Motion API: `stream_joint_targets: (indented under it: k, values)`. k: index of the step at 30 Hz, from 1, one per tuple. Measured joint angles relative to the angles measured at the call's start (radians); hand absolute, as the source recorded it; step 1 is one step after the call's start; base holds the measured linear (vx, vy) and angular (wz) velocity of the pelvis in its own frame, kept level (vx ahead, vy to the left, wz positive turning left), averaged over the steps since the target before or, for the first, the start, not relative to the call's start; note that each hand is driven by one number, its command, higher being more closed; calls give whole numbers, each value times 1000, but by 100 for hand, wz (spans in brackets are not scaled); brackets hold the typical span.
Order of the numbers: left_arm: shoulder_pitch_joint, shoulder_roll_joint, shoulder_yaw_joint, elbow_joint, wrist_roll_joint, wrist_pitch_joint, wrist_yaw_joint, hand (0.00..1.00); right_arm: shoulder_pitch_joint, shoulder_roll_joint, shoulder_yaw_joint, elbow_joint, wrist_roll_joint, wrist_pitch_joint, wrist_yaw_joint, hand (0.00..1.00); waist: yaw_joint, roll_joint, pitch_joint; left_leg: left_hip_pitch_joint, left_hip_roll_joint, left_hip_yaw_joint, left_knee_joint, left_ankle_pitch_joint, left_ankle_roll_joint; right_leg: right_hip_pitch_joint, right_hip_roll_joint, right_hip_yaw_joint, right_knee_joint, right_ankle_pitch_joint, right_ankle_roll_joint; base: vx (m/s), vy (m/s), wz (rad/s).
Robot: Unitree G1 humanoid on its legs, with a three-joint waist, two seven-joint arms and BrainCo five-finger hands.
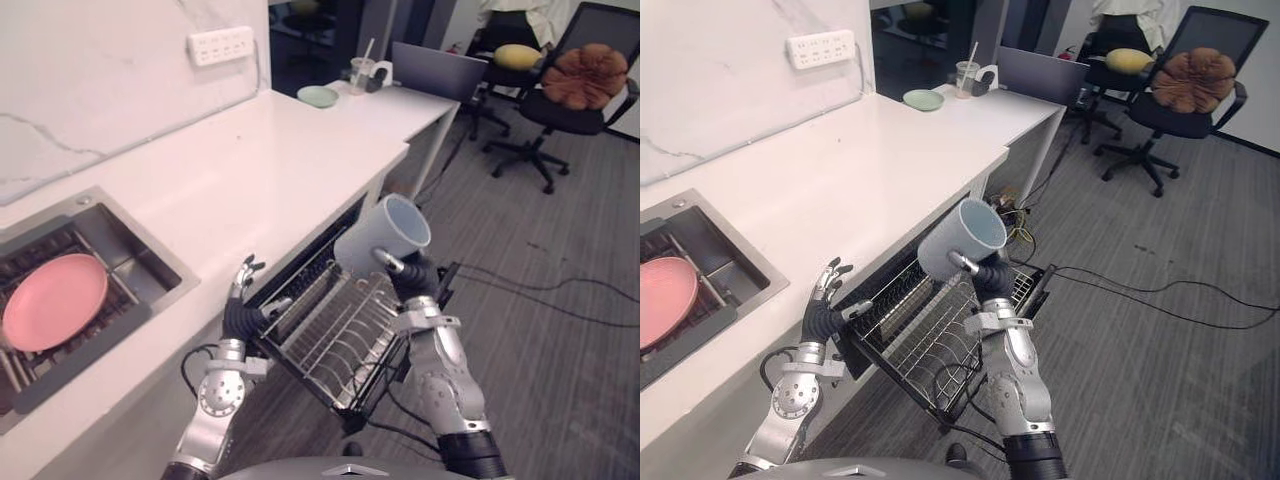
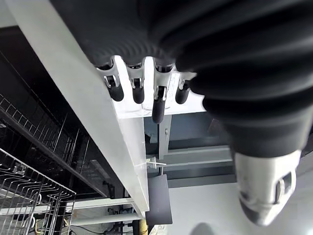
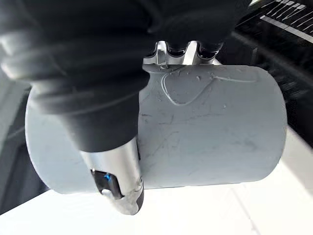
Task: Walk over to the sink, pick up the cup, carry it to the dishwasher, place the cup inside the dishwasher, then close the dishwasher door
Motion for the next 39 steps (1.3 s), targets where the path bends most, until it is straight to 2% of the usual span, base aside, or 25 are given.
stream_joint_targets:
  k: [2,5,10,13,15,17,19,22,24,25,26,28,30,36,38,39]
  values:
    - [13,13,31,43,-11,-7,-16,0,6,-9,-17,45,-37,20,5,100,-2,-2,20,-13,-2,-19,1,7,0,-2,-4,-20,0,-1,2,-57,-21,33]
    - [14,27,41,33,-29,-41,-61,0,7,-11,-35,135,-89,54,5,100,4,4,43,-34,-3,-45,1,14,-3,-9,-7,-49,0,-2,3,-66,-28,29]
    - [30,26,57,3,-107,-87,-143,0,49,-20,-43,190,-122,69,-3,100,7,16,76,-54,0,-80,-1,15,-11,-16,-10,-89,17,-25,6,-17,-22,22]
    - [65,10,59,-38,-162,-91,-165,0,51,-19,-43,205,-122,68,-5,100,3,15,77,-54,1,-89,-7,16,-8,-13,-10,-102,20,-34,9,42,-12,13]
    - [80,-23,61,-99,-210,-68,-167,0,51,-16,-42,205,-122,66,-8,100,-4,15,84,-46,0,-108,-18,18,-10,1,-11,-120,17,-39,11,38,-10,25]
    - [116,-47,58,-196,-286,-13,-182,0,52,1,-43,205,-122,64,-26,100,-2,-8,97,-48,2,-125,-17,27,-5,8,-10,-141,17,-45,11,37,-14,25]
    - [139,-53,45,-244,-329,12,-194,0,58,8,-42,205,-122,63,-43,100,0,-14,101,-46,2,-137,-16,27,-6,16,-11,-149,16,-46,12,54,-5,22]
    - [148,-52,32,-347,-380,14,-206,0,75,15,-42,207,-122,62,-43,100,6,-14,101,-33,0,-139,-15,27,-6,33,-15,-165,16,-46,12,43,12,19]
    - [115,-50,48,-472,-421,-55,-242,0,92,23,-36,212,-123,62,-43,100,17,-12,100,-27,-4,-139,-14,27,-6,49,-21,-166,18,-46,12,-10,16,10]
    - [109,-49,47,-493,-427,-69,-252,0,94,22,-32,212,-123,62,-42,100,17,-11,99,-26,-5,-139,-14,27,-6,52,-23,-167,18,-46,12,-57,21,12]
    - [93,-37,43,-526,-440,-87,-294,0,94,24,-26,212,-135,64,-42,100,15,-9,98,-26,-10,-137,-14,27,-6,54,-29,-167,19,-46,12,-46,31,10]
    - [86,-28,11,-544,-463,-86,-361,0,93,23,-11,213,-162,72,-40,100,15,-7,97,-26,-17,-134,-14,27,-5,54,-36,-167,21,-46,12,-51,33,6]
    - [99,-6,-35,-540,-484,-52,-428,0,94,33,8,219,-166,77,-37,100,12,-8,95,-23,-21,-131,-14,27,-4,54,-41,-165,26,-45,11,-58,18,0]
    - [133,47,-120,-476,-498,35,-532,0,84,40,41,306,-223,85,-16,100,9,-7,66,-20,-22,-118,-14,26,-2,53,-41,-157,25,-45,11,-57,-16,-6]
    - [139,59,-153,-438,-500,78,-577,0,78,40,47,339,-239,92,0,100,10,-5,58,-20,-22,-110,-14,26,-2,50,-40,-150,23,-45,11,-72,-24,-10]
    - [144,68,-182,-408,-514,116,-614,0,78,40,47,358,-239,95,2,100,9,-3,51,-21,-21,-107,-14,27,-1,48,-39,-142,22,-45,11,-63,-21,-8]
